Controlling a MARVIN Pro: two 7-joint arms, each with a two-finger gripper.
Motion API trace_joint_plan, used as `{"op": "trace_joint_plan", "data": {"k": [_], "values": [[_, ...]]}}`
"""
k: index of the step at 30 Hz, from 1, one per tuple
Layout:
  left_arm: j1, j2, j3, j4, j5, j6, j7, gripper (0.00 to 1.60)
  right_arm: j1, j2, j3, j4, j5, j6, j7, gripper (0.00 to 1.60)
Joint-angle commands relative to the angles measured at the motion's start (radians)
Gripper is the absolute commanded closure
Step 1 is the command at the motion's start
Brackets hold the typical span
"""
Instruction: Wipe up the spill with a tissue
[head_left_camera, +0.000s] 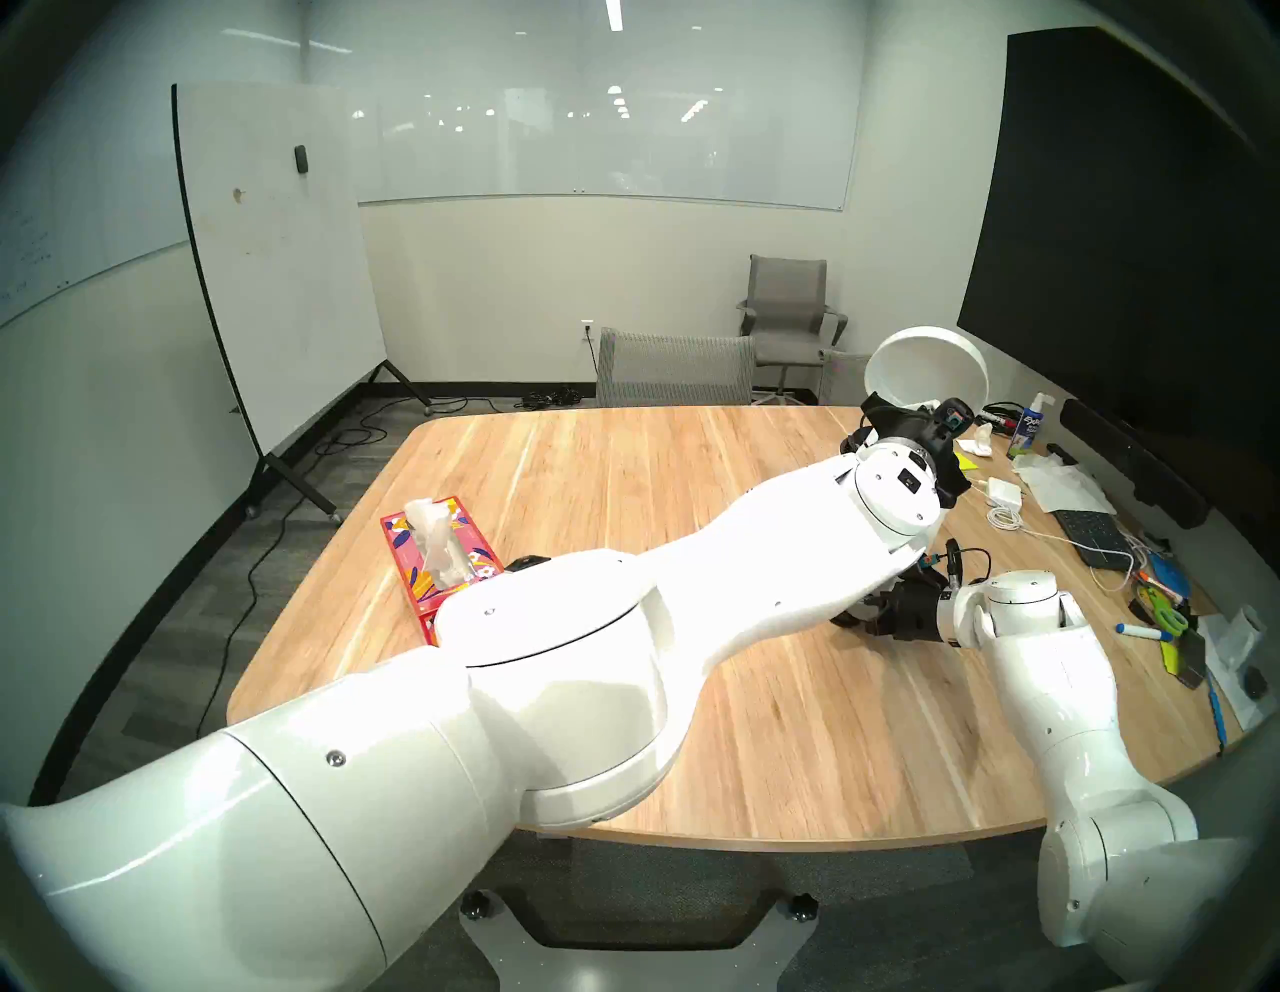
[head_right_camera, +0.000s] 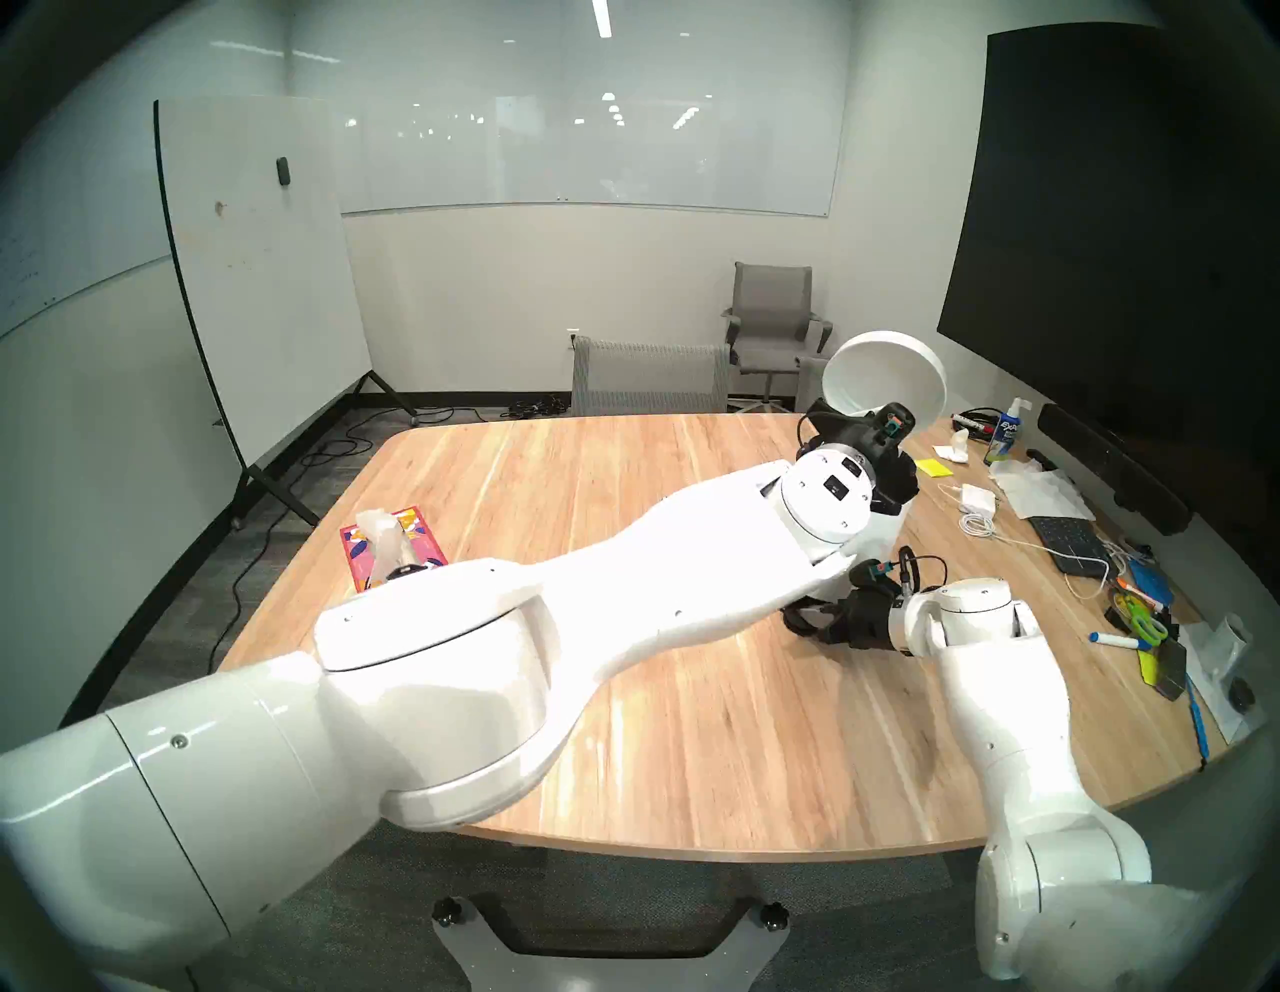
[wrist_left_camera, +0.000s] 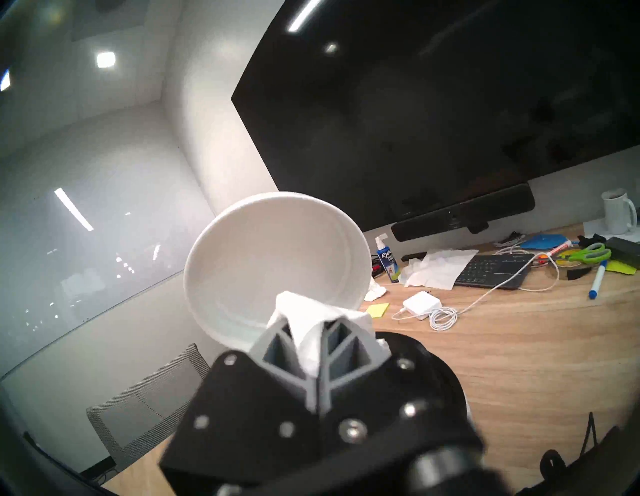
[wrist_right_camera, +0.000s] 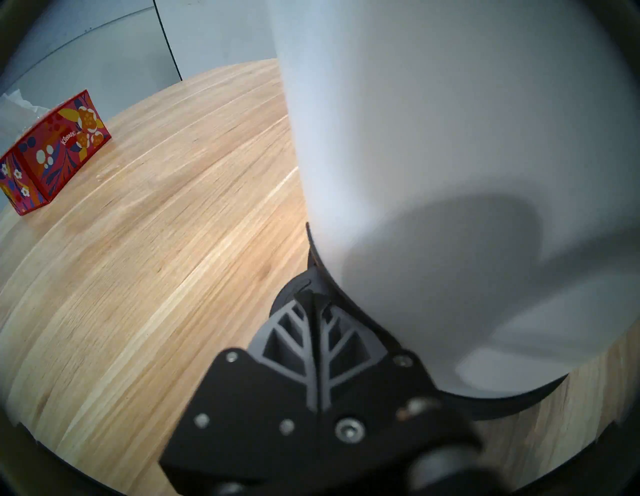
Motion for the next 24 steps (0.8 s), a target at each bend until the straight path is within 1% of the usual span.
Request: {"op": "trace_joint_plan", "data": {"k": [1,19,20,21,22,24], "values": [[0.007,-0.013,0.012,0.001,-0.012,-0.001,0.006,1.6,-0.027,0.008,-0.003,0.018,-0.01,0.005,-0.006,1.6],[-0.015,-0.013,0.032,0.012,-0.051,0.03,0.01,1.6,-0.026,0.008,-0.003,0.018,-0.008,0.005,-0.006,1.6],[-0.015,-0.013,0.034,0.012,-0.053,0.032,0.01,1.52,-0.026,0.008,-0.003,0.018,-0.008,0.005,-0.006,1.6],[-0.014,-0.013,0.034,0.012,-0.055,0.032,0.01,0.73,-0.026,0.008,-0.003,0.018,-0.008,0.005,-0.005,1.6],[-0.015,-0.013,0.035,0.011,-0.057,0.035,0.01,0.0,-0.026,0.008,-0.003,0.018,-0.008,0.005,-0.005,1.6],[-0.017,-0.013,0.037,0.01,-0.059,0.037,0.01,0.0,-0.026,0.008,-0.003,0.018,-0.007,0.005,-0.005,1.6]]}}
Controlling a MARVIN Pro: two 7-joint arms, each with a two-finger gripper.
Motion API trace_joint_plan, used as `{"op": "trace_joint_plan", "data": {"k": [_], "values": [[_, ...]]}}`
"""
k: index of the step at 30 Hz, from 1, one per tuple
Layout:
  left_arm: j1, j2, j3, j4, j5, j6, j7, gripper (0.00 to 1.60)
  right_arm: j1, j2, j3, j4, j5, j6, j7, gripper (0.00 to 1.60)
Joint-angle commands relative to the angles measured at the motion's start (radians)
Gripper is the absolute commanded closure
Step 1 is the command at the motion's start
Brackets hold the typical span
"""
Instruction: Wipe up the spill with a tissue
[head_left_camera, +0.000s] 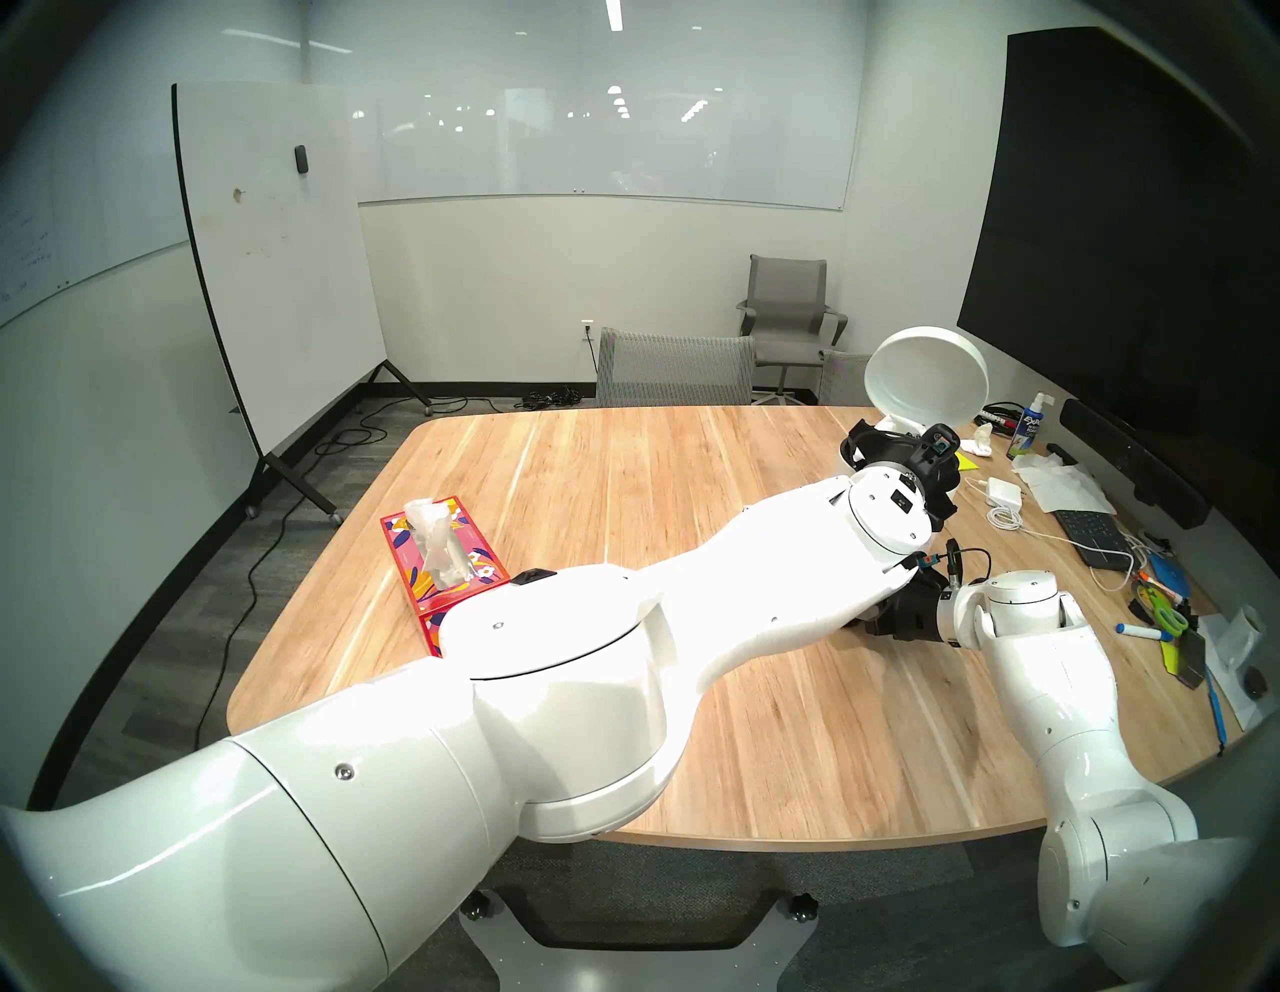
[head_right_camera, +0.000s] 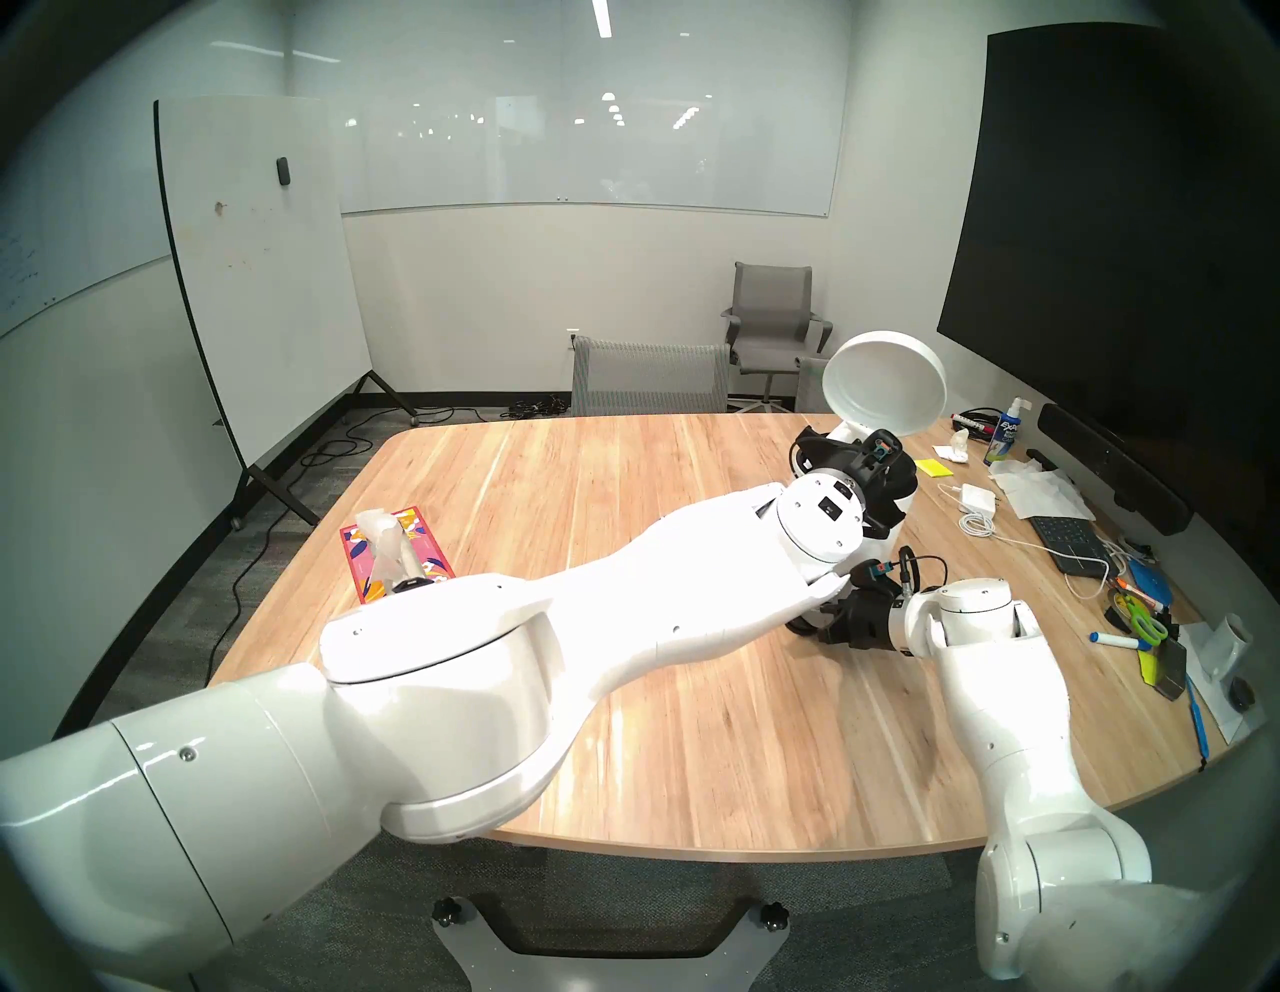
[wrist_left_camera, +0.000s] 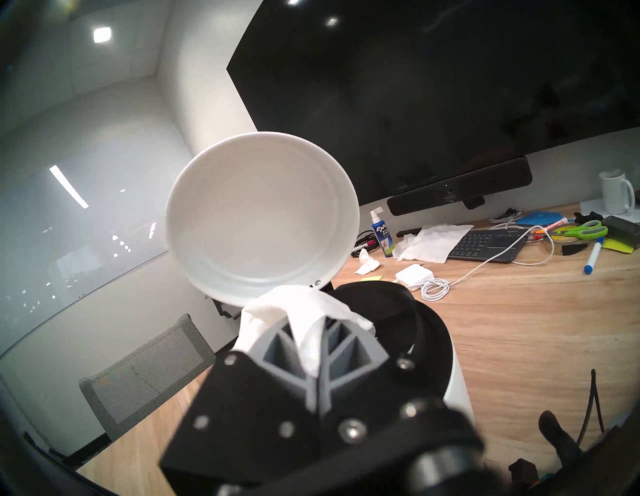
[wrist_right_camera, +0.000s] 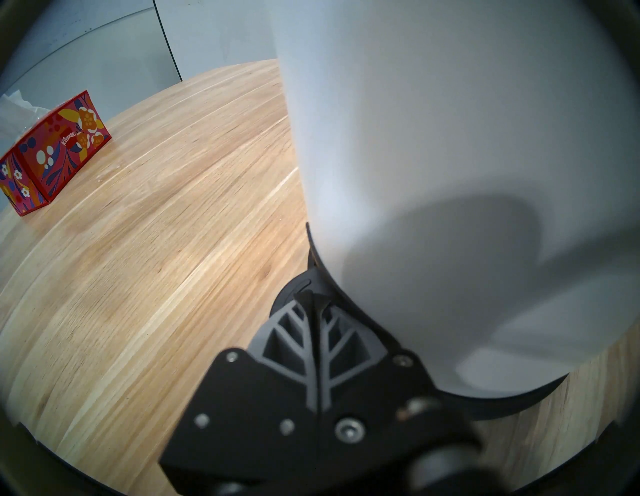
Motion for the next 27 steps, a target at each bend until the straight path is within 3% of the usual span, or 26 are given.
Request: {"op": "trace_joint_plan", "data": {"k": [1,27], "values": [[-0.03,-0.013,0.003,-0.01,-0.005,0.006,0.0,0.0,-0.026,0.008,-0.003,0.017,-0.009,0.005,-0.005,1.6],[-0.143,-0.013,-0.042,0.019,-0.06,0.05,0.008,0.0,-0.025,0.008,-0.003,0.017,-0.007,0.005,-0.005,1.6]]}}
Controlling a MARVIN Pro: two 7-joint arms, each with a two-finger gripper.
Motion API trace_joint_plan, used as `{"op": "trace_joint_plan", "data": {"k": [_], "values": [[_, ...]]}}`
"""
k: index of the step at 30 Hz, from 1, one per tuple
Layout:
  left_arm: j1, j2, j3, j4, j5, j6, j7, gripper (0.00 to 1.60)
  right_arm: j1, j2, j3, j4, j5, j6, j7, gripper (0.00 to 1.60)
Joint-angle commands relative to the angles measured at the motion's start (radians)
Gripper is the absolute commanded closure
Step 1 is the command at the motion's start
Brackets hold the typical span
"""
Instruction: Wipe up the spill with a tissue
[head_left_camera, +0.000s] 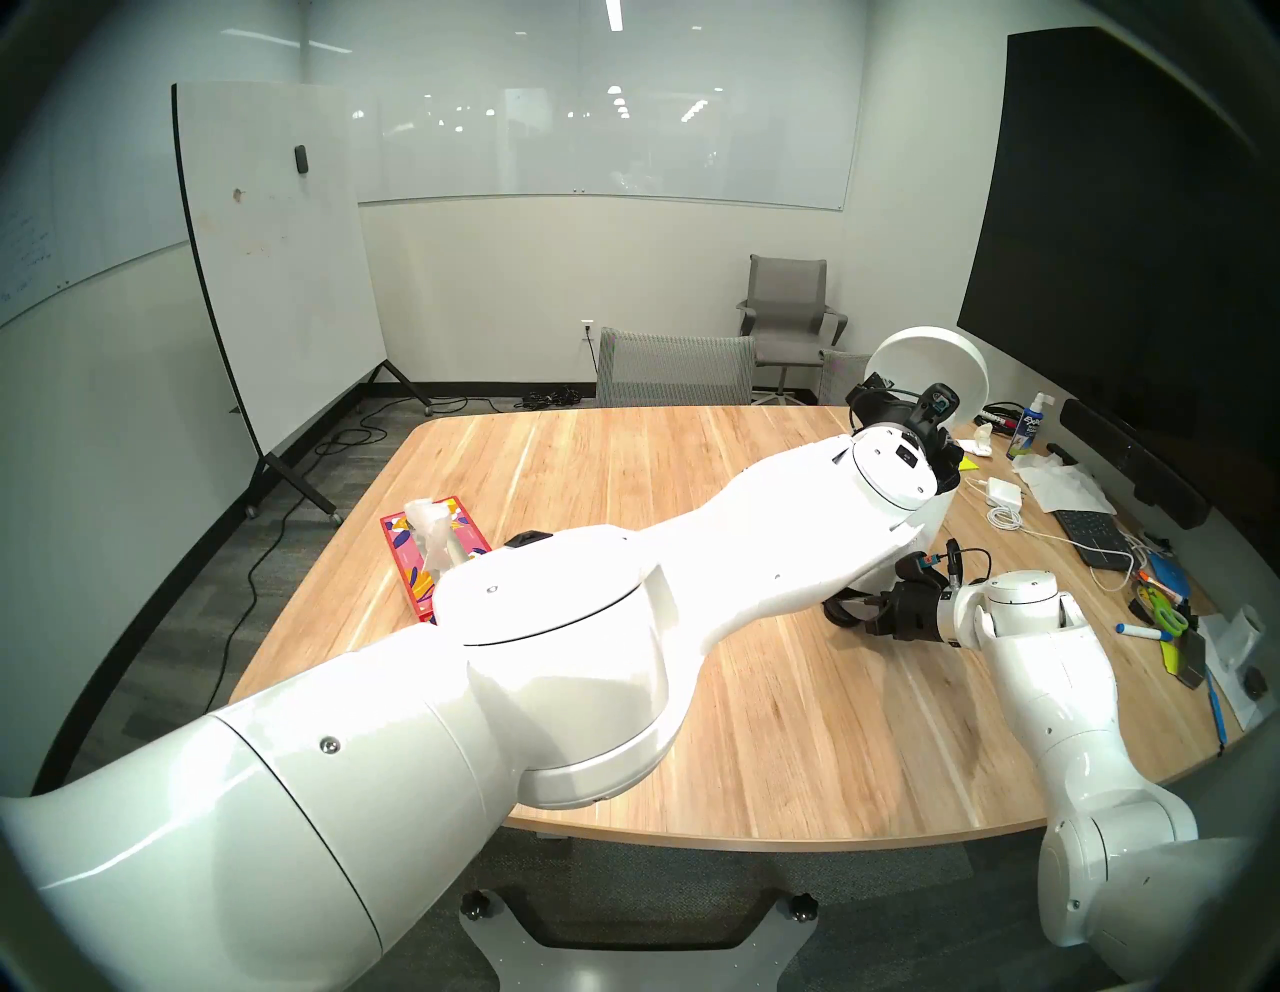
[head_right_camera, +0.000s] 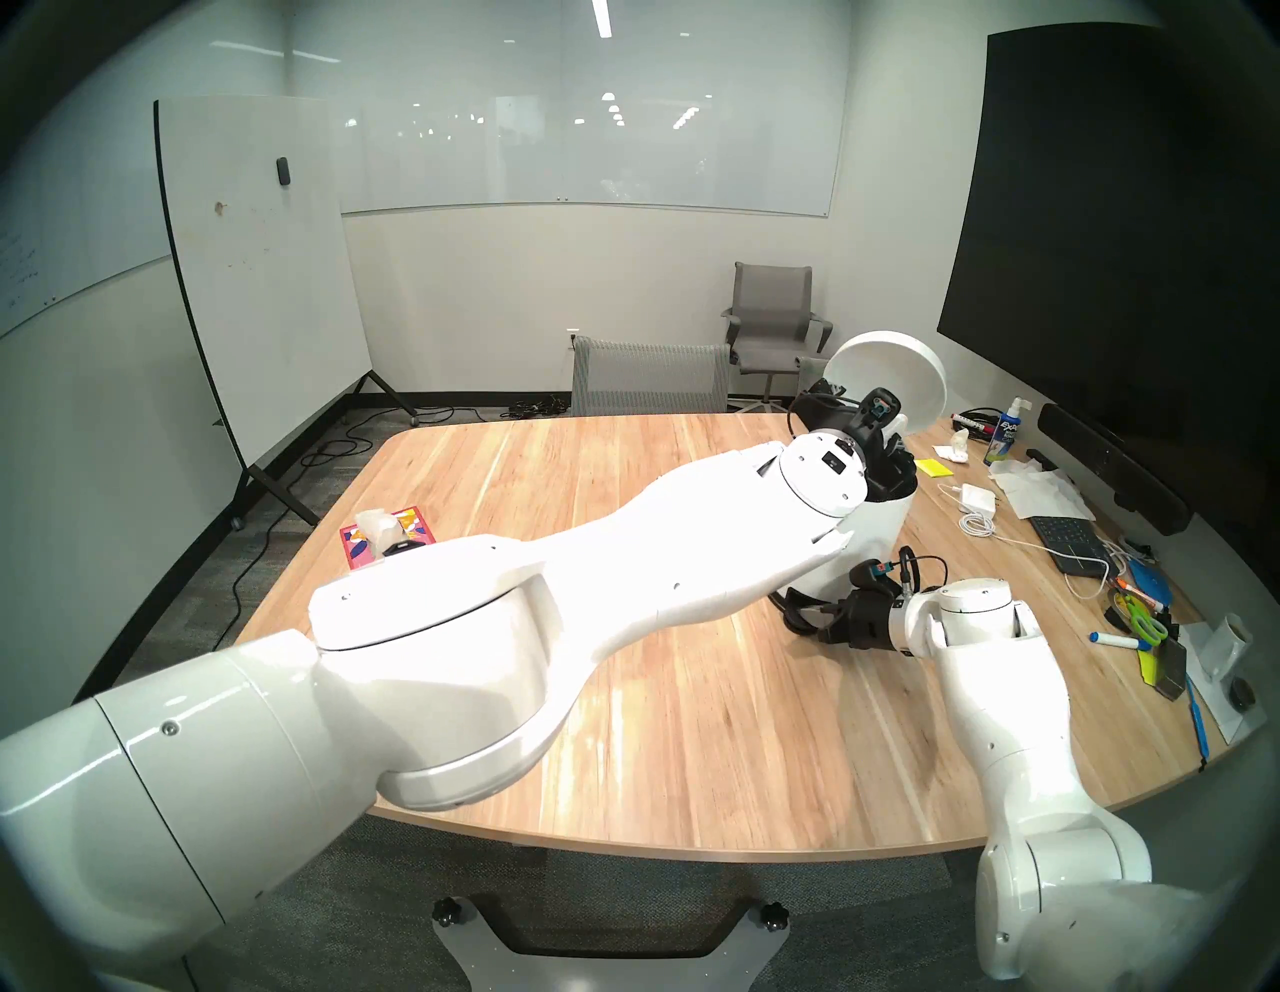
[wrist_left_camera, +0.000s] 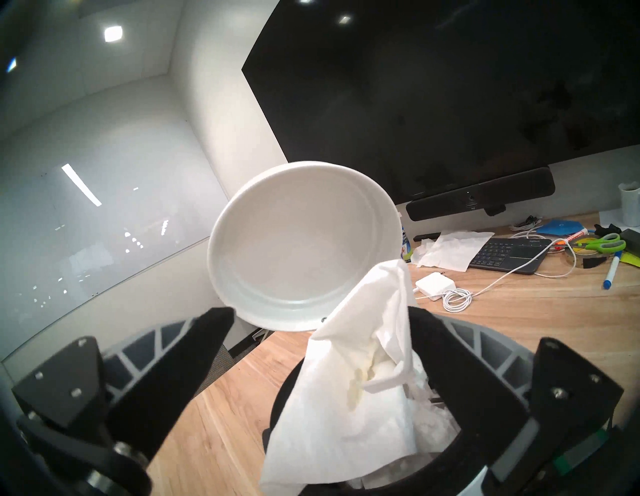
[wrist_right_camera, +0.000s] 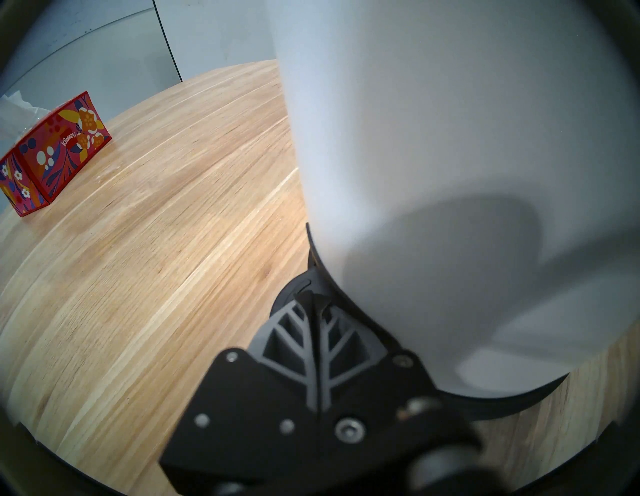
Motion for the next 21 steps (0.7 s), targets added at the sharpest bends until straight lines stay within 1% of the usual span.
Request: {"op": "trace_joint_plan", "data": {"k": [1,6,12,21], "values": [[-0.055,-0.013,-0.017,0.013,-0.009,0.002,0.003,0.0,-0.025,0.007,-0.003,0.017,-0.009,0.005,-0.005,1.6],[-0.057,-0.013,-0.019,0.027,-0.02,0.005,0.004,0.0,-0.025,0.007,-0.003,0.017,-0.009,0.005,-0.005,1.6],[-0.072,-0.013,-0.017,0.024,-0.03,0.013,0.004,0.0,-0.025,0.007,-0.003,0.017,-0.009,0.005,-0.005,1.6],[-0.049,-0.013,-0.001,0.034,-0.041,0.018,0.008,0.0,-0.025,0.007,-0.003,0.017,-0.008,0.004,-0.005,1.6]]}}
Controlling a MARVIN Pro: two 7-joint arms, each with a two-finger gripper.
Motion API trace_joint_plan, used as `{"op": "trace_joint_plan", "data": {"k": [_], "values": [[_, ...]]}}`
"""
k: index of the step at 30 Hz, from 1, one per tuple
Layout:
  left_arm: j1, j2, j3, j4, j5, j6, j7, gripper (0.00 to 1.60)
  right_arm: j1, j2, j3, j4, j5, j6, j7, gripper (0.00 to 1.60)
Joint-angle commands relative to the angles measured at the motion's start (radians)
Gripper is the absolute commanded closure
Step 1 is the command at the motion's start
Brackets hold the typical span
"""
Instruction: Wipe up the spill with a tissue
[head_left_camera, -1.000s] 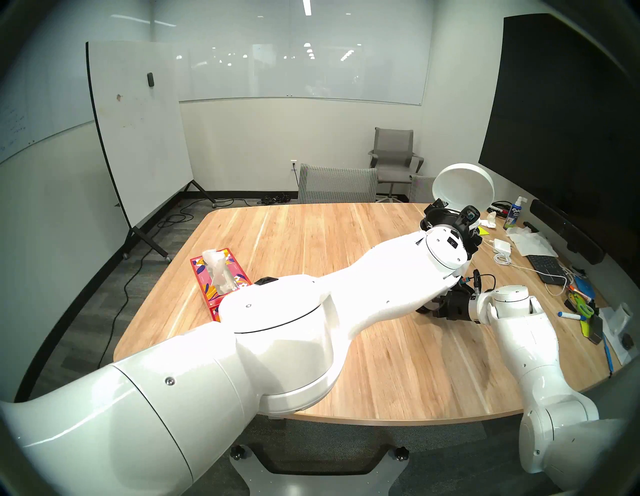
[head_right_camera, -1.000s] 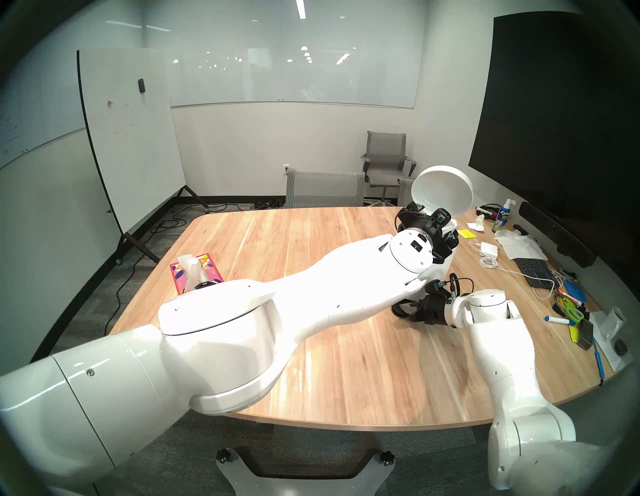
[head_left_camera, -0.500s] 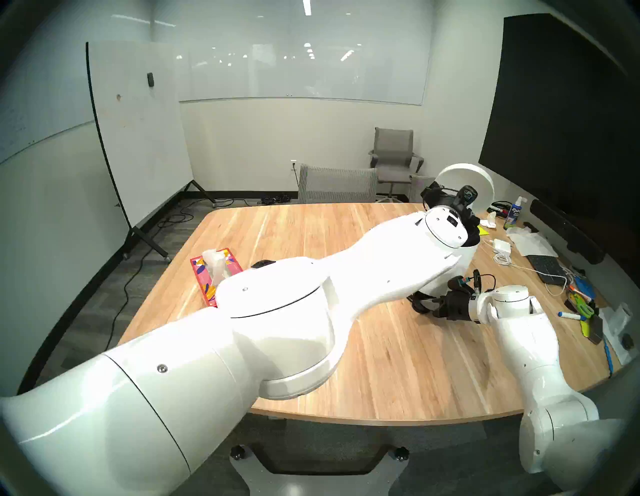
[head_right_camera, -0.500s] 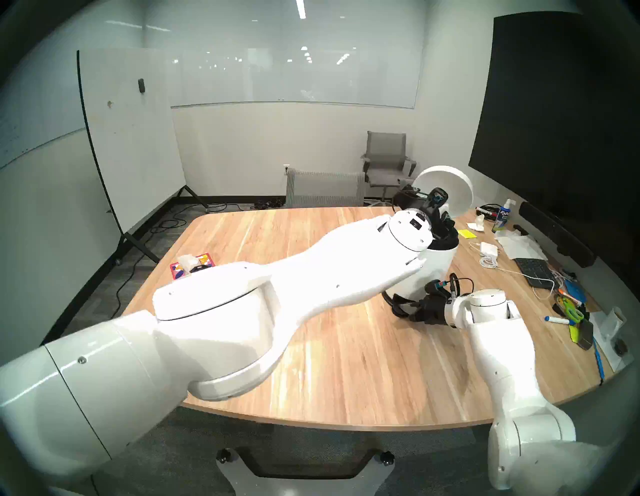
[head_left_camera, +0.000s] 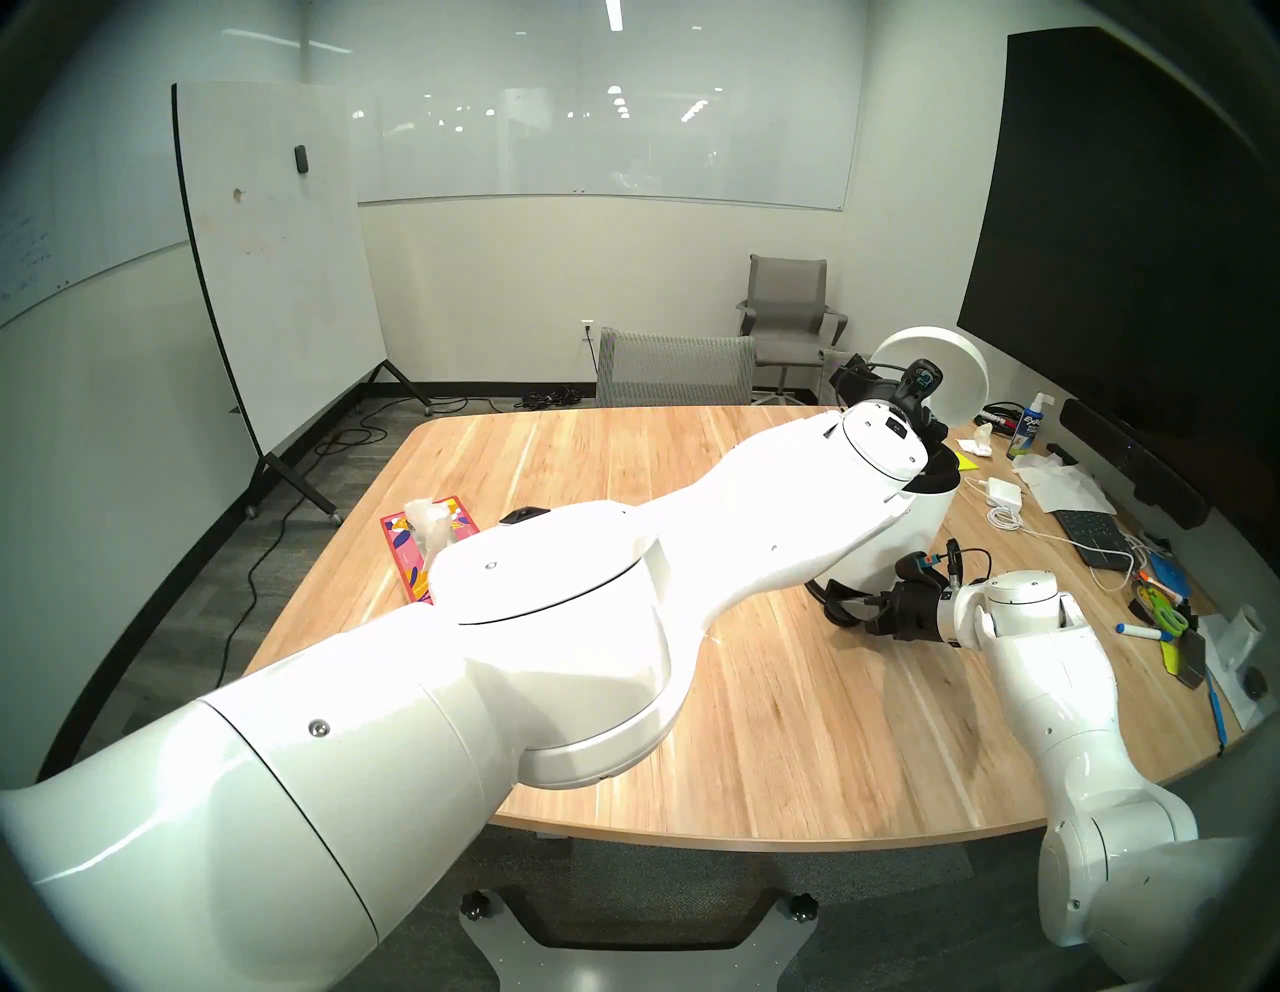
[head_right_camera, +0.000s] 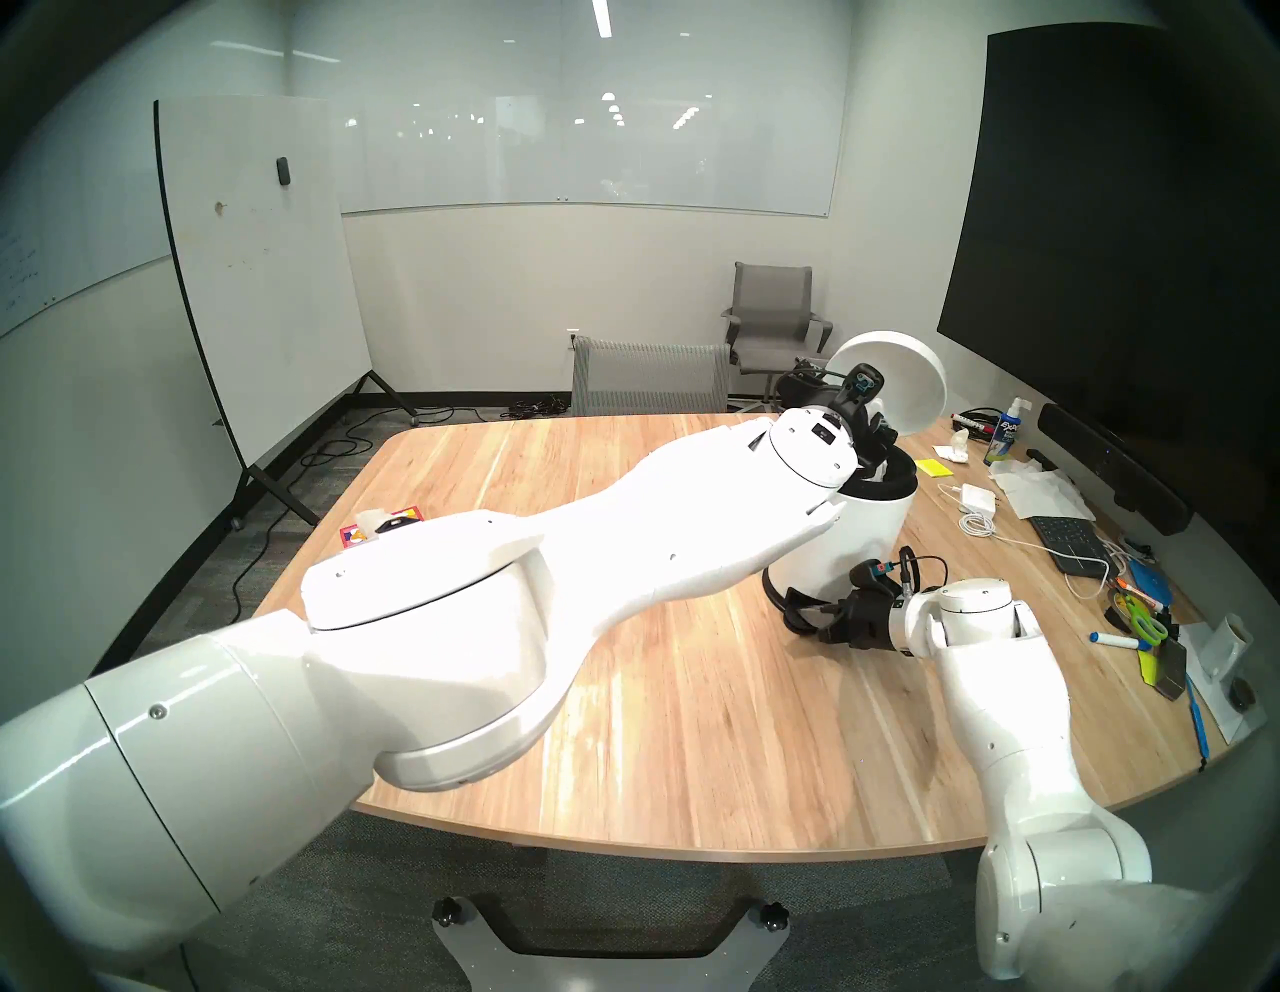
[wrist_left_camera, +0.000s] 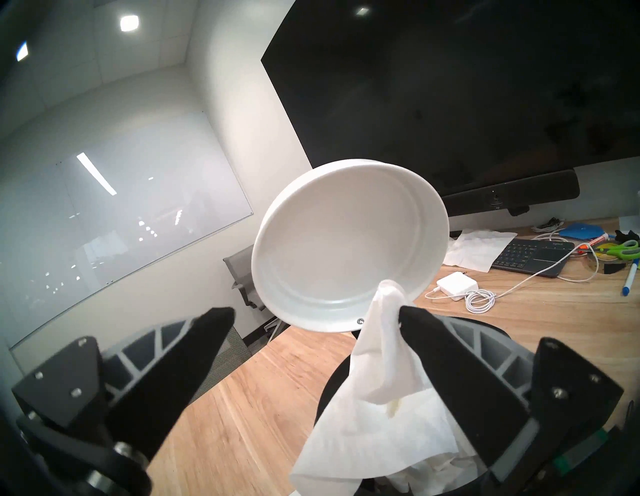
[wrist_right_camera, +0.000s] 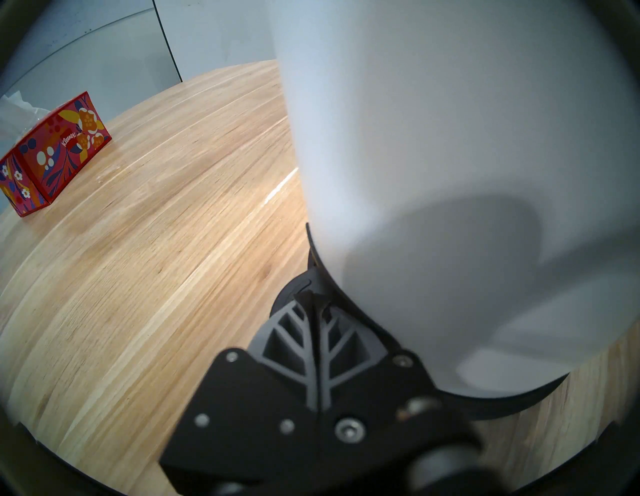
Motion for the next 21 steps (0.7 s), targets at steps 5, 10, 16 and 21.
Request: {"op": "trace_joint_plan", "data": {"k": [5,10,16,21], "values": [[-0.008,-0.012,0.02,0.005,-0.006,0.002,0.003,0.0,-0.025,0.007,-0.003,0.016,-0.009,0.004,-0.005,1.6],[0.034,-0.012,0.045,0.013,-0.01,0.0,0.007,0.0,-0.024,0.007,-0.003,0.016,-0.008,0.004,-0.005,1.6],[0.08,-0.012,0.078,0.021,-0.016,-0.001,0.012,0.0,-0.024,0.007,-0.003,0.016,-0.008,0.004,-0.005,1.6],[0.072,-0.012,0.085,0.021,-0.021,-0.012,0.022,0.0,-0.024,0.007,-0.003,0.017,-0.008,0.004,-0.005,1.6]]}}
